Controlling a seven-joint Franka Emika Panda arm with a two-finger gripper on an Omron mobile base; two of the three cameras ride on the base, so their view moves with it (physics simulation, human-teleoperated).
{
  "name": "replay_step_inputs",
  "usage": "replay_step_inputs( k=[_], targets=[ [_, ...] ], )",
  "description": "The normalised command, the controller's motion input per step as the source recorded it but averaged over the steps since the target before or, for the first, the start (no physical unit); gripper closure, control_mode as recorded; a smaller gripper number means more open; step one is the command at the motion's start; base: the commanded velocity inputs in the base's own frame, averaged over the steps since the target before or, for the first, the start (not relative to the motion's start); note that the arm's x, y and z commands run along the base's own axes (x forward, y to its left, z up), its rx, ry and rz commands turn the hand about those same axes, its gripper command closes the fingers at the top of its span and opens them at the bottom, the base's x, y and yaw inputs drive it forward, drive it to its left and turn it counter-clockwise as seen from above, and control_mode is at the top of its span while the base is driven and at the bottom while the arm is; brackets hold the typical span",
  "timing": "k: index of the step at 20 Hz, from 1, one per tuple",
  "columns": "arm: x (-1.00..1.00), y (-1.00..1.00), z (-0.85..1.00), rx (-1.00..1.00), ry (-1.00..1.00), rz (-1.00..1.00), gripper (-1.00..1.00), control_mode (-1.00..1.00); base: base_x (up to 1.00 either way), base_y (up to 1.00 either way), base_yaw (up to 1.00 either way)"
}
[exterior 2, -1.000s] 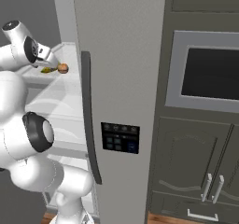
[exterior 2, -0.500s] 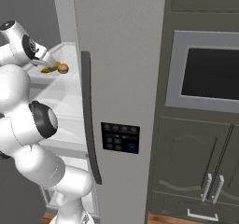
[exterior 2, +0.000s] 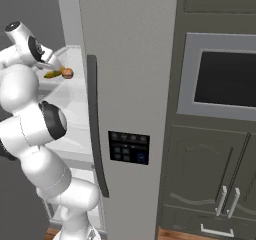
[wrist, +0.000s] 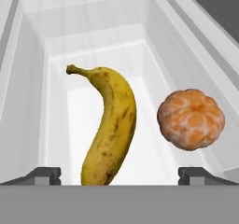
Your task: Pick the tangerine and banana from the fridge and place them inside the tupperware on the counter.
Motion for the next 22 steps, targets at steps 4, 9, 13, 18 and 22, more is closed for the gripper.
replay_step_inputs(
  k=[4, 9, 13, 18, 22],
  targets=[
    [0.26, 0.0, -0.05, 0.03, 0.0, 0.0, -1.0, -1.0, 0.0, 0.0, 0.0],
    [0.17, 0.0, -0.17, 0.0, 0.0, 0.0, -1.0, -1.0, 0.0, 0.0, 0.0],
    [0.0, 0.0, -0.17, 0.06, 0.0, 0.0, -1.0, -1.0, 0.0, 0.0, 0.0],
    [0.0, 0.0, -0.13, 0.08, 0.0, 0.0, -1.0, -1.0, 0.0, 0.0, 0.0],
    [0.0, 0.0, -0.19, 0.04, 0.0, 0.0, -1.0, -1.0, 0.0, 0.0, 0.0]
  ],
)
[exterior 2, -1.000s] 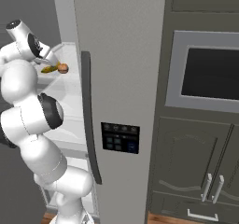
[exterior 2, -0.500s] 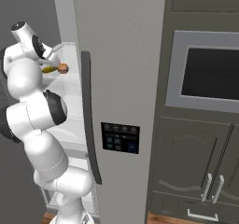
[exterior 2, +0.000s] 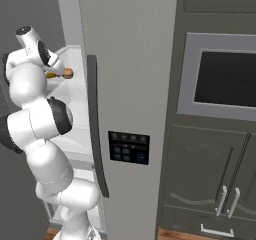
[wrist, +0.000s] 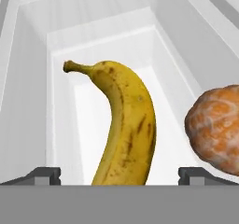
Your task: Pick the tangerine and banana from the fridge and place them inside the tupperware on the counter.
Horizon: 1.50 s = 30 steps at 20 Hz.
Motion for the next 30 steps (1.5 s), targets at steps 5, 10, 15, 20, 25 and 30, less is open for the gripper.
replay_step_inputs(
  k=[5, 10, 15, 20, 25, 30],
  targets=[
    [0.04, 0.0, -0.21, 0.0, 0.0, -0.03, -1.0, -1.0, 0.0, 0.0, 0.0],
    [0.12, 0.0, -0.19, 0.0, 0.01, -0.03, 1.0, -1.0, 0.0, 0.0, 0.0],
    [0.0, 0.0, -0.12, 0.0, 0.09, 0.0, 1.0, -1.0, 0.0, 0.0, 0.0],
    [-0.08, -0.02, -0.02, 0.01, 0.0, -0.04, 1.0, -1.0, 0.0, 0.0, 0.0],
    [-0.56, -0.14, 0.04, 0.05, -0.08, -0.11, 1.0, -1.0, 0.0, 0.0, 0.0],
    [-0.87, -0.27, 0.17, 0.06, -0.25, -0.01, 1.0, -1.0, 0.0, 0.0, 0.0]
  ],
)
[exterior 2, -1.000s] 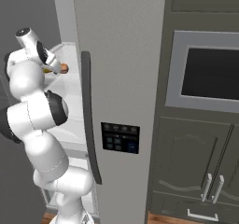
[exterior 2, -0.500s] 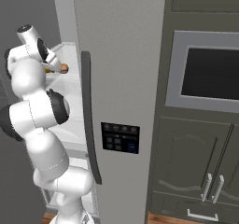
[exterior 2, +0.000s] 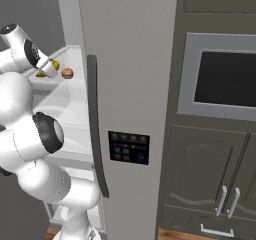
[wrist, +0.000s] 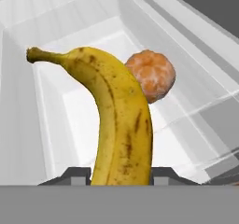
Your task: Pick the tangerine and banana from the fridge and place them inside the tupperware on the counter.
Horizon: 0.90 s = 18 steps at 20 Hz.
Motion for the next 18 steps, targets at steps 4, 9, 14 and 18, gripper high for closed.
replay_step_inputs(
  k=[4, 9, 14, 18],
  targets=[
    [-0.72, -0.4, 0.28, 0.01, -0.06, 0.0, 1.0, -1.0, 0.0, 0.0, 0.0],
    [-0.58, -0.34, 0.26, 0.0, 0.0, 0.0, 1.0, -1.0, 0.0, 0.0, 0.0],
    [-0.75, -0.26, 0.32, 0.0, 0.0, 0.03, 1.0, -1.0, 0.0, 0.0, 0.0],
    [-0.74, -0.26, 0.25, 0.0, 0.0, 0.12, 1.0, -1.0, 0.0, 0.0, 0.0]
  ],
)
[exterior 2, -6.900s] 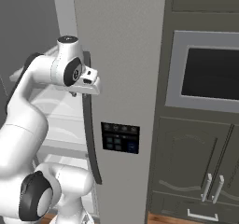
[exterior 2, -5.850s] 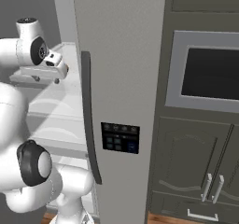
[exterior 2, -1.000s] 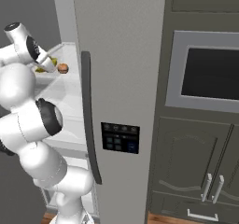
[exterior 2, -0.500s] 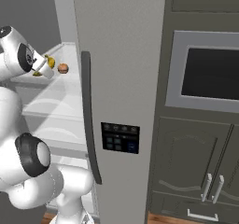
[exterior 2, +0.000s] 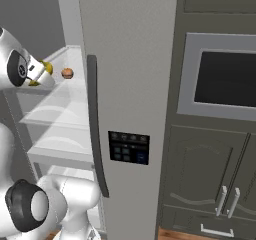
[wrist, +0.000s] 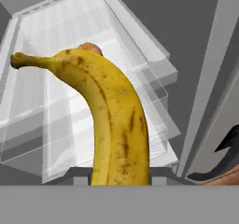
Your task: Pick the tangerine and banana from the fridge and place them inside the tupperware on the counter.
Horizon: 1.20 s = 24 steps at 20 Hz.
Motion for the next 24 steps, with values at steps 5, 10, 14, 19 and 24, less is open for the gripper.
replay_step_inputs(
  k=[5, 10, 14, 19, 24],
  targets=[
    [-0.78, -0.28, 0.05, 0.0, 0.0, 0.2, 1.0, -1.0, 0.0, 0.0, 0.0],
    [-0.83, -0.3, 0.0, 0.0, 0.0, 0.18, 1.0, -1.0, 0.0, 0.0, 0.0],
    [-0.84, -0.28, 0.0, 0.0, 0.0, 0.07, 1.0, -1.0, 0.0, 0.0, 0.0],
    [-0.78, -0.32, 0.0, -0.02, 0.0, 0.05, 1.0, -1.0, 0.0, 0.0, 0.0],
    [-0.62, -0.31, 0.02, -0.05, 0.0, 0.0, 1.0, -1.0, 0.0, 0.0, 0.0]
  ],
)
